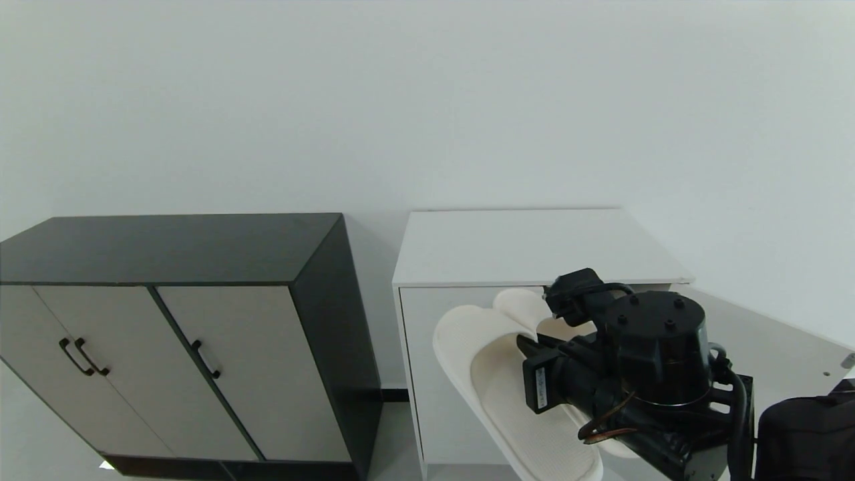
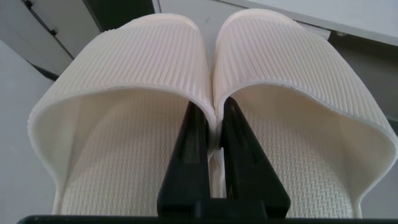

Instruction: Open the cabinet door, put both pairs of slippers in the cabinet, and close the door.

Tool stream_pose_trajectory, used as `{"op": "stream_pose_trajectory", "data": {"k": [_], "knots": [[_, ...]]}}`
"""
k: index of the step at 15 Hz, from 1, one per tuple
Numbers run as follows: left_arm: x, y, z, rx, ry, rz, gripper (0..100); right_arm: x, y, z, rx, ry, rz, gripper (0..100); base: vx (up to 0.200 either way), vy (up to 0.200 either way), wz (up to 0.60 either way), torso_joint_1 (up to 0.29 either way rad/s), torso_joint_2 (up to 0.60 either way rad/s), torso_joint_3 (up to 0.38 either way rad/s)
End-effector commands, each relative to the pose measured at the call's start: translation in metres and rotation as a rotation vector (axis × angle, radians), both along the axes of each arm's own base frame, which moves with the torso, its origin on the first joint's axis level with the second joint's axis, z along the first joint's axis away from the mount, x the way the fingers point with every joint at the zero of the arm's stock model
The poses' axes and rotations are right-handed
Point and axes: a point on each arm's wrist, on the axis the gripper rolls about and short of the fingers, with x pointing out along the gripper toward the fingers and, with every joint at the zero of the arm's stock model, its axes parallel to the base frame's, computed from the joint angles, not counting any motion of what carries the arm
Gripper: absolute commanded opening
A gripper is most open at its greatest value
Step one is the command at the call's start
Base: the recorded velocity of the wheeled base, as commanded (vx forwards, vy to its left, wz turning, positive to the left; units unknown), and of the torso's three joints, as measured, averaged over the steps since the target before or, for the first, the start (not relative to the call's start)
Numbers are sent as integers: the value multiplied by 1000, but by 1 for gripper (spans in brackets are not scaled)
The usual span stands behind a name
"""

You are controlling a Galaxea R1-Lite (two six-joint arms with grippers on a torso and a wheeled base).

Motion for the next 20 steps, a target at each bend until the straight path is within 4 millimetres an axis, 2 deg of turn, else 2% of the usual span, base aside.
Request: {"op": "stream_pose_trajectory", "data": {"k": [1, 3, 20], "knots": [[0, 0, 0, 0, 0, 0, 0, -1, 0, -2, -5, 0, 2, 0, 0, 0, 0, 0, 0, 0], [0, 0, 0, 0, 0, 0, 0, 0, 0, -2, -5, -2, 3, 0, 0, 0, 0, 0, 0, 0], [0, 0, 0, 0, 0, 0, 0, -2, -2, -5, 5, -26, 19, 0, 0, -200, 0, 2, 2, 3]]}}
